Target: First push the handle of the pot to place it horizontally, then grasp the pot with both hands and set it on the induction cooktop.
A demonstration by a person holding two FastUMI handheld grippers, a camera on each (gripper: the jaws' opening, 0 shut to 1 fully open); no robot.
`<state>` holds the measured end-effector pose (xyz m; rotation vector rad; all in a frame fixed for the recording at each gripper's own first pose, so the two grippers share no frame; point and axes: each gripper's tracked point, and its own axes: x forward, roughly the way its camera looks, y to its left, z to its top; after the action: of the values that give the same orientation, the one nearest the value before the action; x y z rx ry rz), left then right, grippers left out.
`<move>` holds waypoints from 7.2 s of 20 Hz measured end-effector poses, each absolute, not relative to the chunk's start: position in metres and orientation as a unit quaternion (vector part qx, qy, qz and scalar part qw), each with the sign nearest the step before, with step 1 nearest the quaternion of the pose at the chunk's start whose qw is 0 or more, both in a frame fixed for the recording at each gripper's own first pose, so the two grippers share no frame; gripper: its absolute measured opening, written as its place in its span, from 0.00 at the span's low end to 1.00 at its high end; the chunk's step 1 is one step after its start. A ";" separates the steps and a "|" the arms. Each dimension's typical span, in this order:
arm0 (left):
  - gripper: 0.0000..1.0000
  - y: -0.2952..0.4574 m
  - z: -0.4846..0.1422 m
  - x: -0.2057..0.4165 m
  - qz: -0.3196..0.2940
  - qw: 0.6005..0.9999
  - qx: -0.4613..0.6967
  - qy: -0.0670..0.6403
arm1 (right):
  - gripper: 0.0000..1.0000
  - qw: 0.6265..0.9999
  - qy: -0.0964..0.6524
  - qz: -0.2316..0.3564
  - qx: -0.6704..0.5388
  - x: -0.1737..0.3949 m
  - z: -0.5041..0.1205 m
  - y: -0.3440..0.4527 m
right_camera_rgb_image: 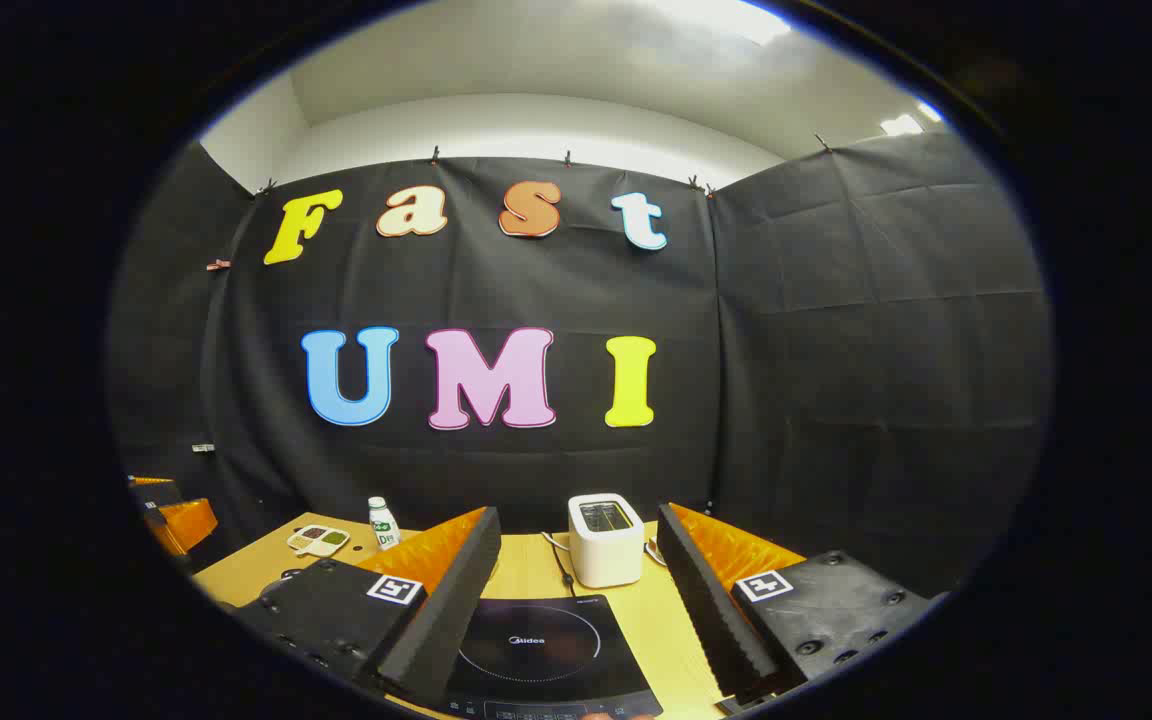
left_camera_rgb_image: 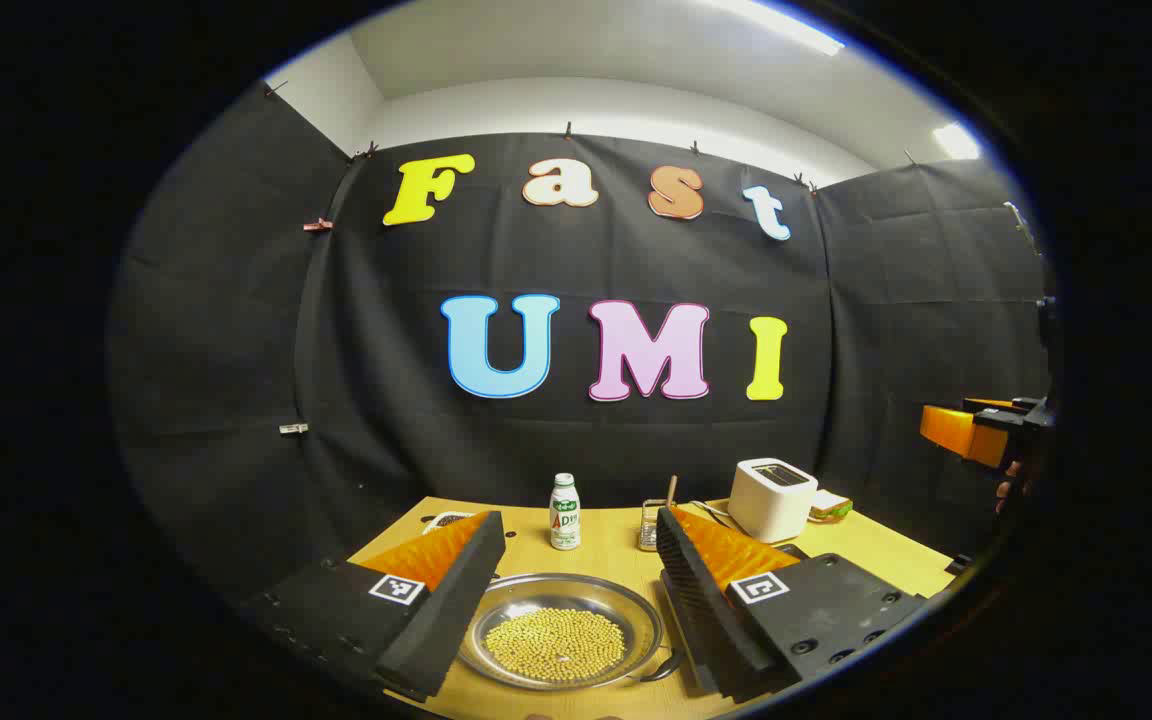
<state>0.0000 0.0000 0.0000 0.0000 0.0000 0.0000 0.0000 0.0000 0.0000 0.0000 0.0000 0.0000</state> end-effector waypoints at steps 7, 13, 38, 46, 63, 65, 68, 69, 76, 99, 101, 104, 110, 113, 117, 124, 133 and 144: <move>0.95 0.001 -0.003 -0.004 0.000 1.000 -0.005 0.011 | 0.98 1.000 0.000 0.004 -0.002 -0.004 0.001 0.002; 0.95 0.005 -0.008 -0.006 0.003 1.000 -0.009 0.018 | 0.98 1.000 0.002 0.011 -0.006 -0.010 -0.001 0.006; 0.77 0.020 -0.020 0.012 -0.021 0.999 0.004 0.048 | 0.98 1.000 0.020 0.021 0.000 -0.001 -0.008 0.017; 0.38 0.028 -0.045 0.011 -0.034 0.995 -0.026 0.095 | 0.98 0.999 0.024 0.021 -0.003 -0.001 -0.010 0.019; 0.05 0.000 -0.173 -0.020 -0.144 0.950 -0.047 0.273 | 0.98 0.999 0.052 0.000 0.004 -0.012 -0.031 0.010; 0.05 -0.004 -0.196 -0.023 -0.155 0.941 -0.033 0.300 | 0.98 0.998 0.059 -0.006 0.005 -0.013 -0.036 0.005; 0.05 -0.013 -0.222 -0.029 -0.176 0.926 -0.020 0.333 | 0.98 0.997 0.070 -0.016 0.005 -0.015 -0.044 -0.002; 0.05 -0.016 -0.231 -0.030 -0.181 0.921 -0.015 0.346 | 0.98 0.997 0.074 -0.019 0.005 -0.015 -0.046 -0.004; 0.05 -0.042 -0.283 -0.032 -0.217 0.881 0.020 0.420 | 0.98 0.995 0.094 -0.045 0.006 -0.017 -0.063 -0.019; 0.05 -0.105 -0.309 0.043 -0.240 0.864 -0.005 0.442 | 0.98 0.987 0.140 -0.073 -0.004 -0.014 -0.090 -0.035; 0.05 -0.109 -0.308 0.051 -0.239 0.866 -0.007 0.439 | 0.98 0.987 0.141 -0.074 -0.006 -0.013 -0.090 -0.038; 0.05 -0.113 -0.308 0.064 -0.238 0.869 -0.009 0.434 | 0.98 0.987 0.139 -0.079 -0.008 -0.011 -0.086 -0.043; 0.05 -0.119 -0.304 0.089 -0.233 0.873 -0.023 0.428 | 0.98 0.986 0.141 -0.085 -0.014 -0.009 -0.086 -0.052; 0.05 -0.120 -0.303 0.099 -0.231 0.875 -0.026 0.424 | 0.98 0.986 0.141 -0.087 -0.016 -0.006 -0.085 -0.052; 0.05 -0.122 -0.302 0.110 -0.229 0.875 -0.041 0.424 | 0.98 0.986 0.141 -0.088 -0.018 -0.002 -0.085 -0.051; 0.05 -0.122 -0.298 0.123 -0.234 0.879 -0.038 0.413 | 0.98 0.986 0.141 -0.086 -0.024 0.000 -0.083 -0.046; 0.05 -0.107 -0.276 0.115 -0.233 0.899 -0.001 0.370 | 0.98 0.986 0.158 -0.054 -0.020 0.010 -0.097 -0.021; 0.95 0.005 -0.159 0.120 -0.131 0.958 -0.080 0.243 | 0.99 0.959 0.254 0.125 0.013 0.054 -0.153 0.111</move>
<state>0.1197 0.0049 -0.1592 -0.1627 0.4929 -0.2665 0.0540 0.1106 -0.1532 0.0257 0.5149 0.2534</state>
